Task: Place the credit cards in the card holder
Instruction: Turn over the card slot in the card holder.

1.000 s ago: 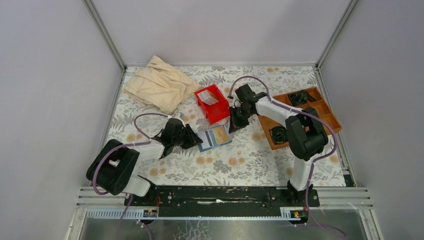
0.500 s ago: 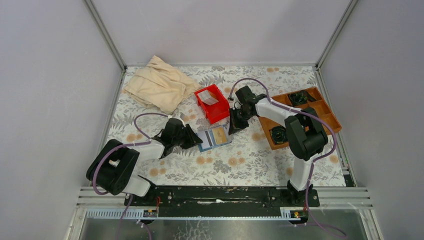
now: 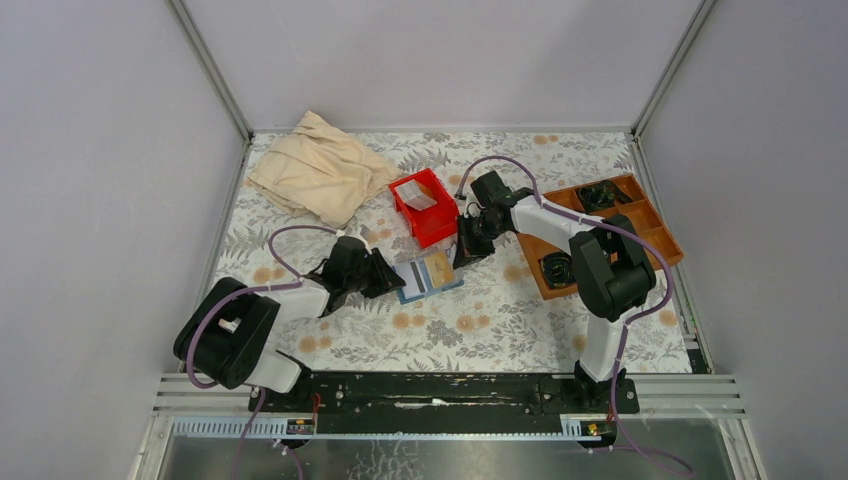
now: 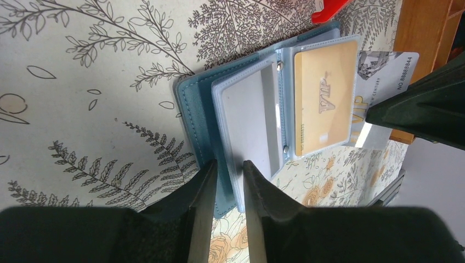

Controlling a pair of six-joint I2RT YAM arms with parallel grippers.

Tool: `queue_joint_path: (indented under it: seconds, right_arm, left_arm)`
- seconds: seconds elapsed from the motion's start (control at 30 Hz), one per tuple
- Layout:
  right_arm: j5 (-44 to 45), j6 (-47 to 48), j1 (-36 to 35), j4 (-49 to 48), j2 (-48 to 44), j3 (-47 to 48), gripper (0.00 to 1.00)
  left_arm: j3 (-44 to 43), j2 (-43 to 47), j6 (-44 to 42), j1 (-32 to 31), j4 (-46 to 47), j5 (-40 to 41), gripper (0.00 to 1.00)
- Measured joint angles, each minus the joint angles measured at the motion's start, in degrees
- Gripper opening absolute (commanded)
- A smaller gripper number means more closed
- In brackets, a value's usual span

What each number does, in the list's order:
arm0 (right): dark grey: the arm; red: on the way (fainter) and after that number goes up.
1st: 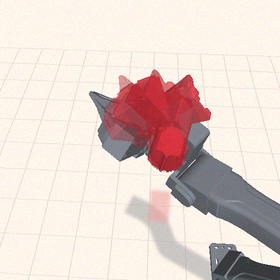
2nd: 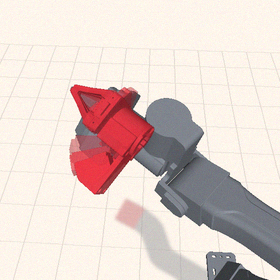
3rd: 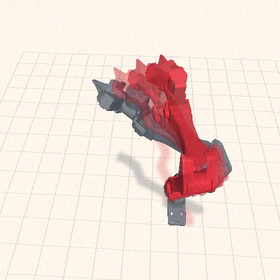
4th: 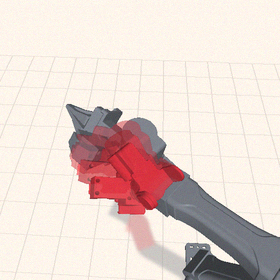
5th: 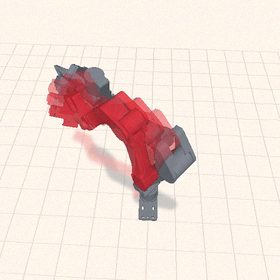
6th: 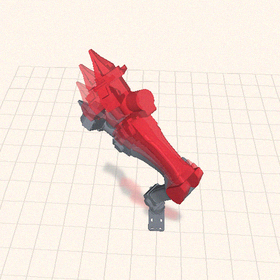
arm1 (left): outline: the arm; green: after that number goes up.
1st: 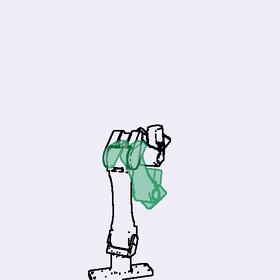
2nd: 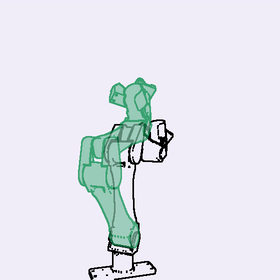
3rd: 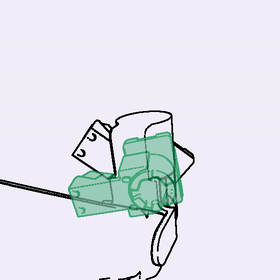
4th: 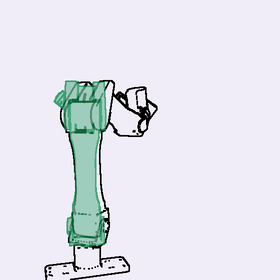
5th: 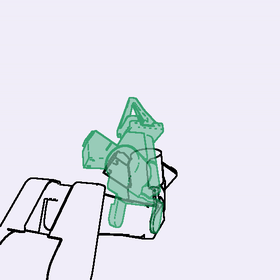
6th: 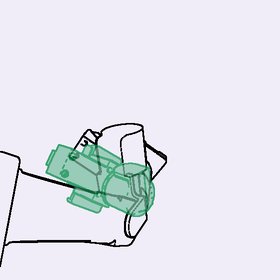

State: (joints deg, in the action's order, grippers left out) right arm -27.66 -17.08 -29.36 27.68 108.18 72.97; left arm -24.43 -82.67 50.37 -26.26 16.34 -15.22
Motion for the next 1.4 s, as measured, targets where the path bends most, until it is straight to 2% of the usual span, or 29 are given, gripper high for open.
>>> queue_joint_path:
  seconds: [0.3, 0.6, 0.83, 1.4]
  right_arm:
    - [-1.7, -1.7, -0.5, -0.1, 0.0, 1.8, 0.00]
    - [-2.0, -2.3, -5.6, -0.2, 2.1, 8.3, 0.00]
    - [-2.0, -2.6, -7.1, 0.0, 5.5, 8.4, 0.00]
    - [-3.0, -2.6, -5.9, -1.0, 5.6, 6.6, 0.00]
  left_arm:
    - [0.0, -0.5, 0.0, 0.0, 0.7, -0.2, 0.31]
    - [-1.2, -2.4, -0.3, 0.0, 1.1, -0.9, 0.29]
    - [-2.2, -3.3, -1.3, 0.0, 1.0, -1.2, 0.28]
    - [-2.3, -1.3, -4.6, 0.0, -2.3, 0.7, 0.27]
